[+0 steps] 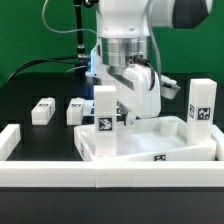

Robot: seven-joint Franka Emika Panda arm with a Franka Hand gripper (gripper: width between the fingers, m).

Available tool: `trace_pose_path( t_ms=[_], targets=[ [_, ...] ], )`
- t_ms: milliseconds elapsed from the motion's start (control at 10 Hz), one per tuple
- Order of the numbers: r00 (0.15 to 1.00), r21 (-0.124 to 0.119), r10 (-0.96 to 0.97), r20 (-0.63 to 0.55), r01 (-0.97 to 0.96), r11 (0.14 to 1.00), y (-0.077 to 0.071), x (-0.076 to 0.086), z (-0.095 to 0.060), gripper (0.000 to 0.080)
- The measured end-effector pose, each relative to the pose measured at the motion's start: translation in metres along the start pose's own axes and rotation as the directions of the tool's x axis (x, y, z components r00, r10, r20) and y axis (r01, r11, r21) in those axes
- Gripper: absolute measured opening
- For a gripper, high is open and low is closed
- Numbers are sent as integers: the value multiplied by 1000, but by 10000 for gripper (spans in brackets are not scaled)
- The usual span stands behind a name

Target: Assemble desk

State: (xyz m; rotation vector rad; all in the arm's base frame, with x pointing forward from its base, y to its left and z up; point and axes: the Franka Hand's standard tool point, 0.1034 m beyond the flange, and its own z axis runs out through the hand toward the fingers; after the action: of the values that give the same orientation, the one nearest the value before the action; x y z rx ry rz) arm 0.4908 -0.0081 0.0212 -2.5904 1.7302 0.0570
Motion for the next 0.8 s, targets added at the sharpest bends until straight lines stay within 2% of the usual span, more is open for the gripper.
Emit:
trace_pose_path(
  t_ms=[200,600,700,800],
  targets=[
    [980,-2,-199,4,199,980,9,9,0,57],
    [924,-6,-383,-5,383,924,13,18,-1,57],
    [882,-7,-471,-4,471,882,12,22,-2,57],
    [809,-5,-587,-13,587,809,4,32,-7,57]
  ],
)
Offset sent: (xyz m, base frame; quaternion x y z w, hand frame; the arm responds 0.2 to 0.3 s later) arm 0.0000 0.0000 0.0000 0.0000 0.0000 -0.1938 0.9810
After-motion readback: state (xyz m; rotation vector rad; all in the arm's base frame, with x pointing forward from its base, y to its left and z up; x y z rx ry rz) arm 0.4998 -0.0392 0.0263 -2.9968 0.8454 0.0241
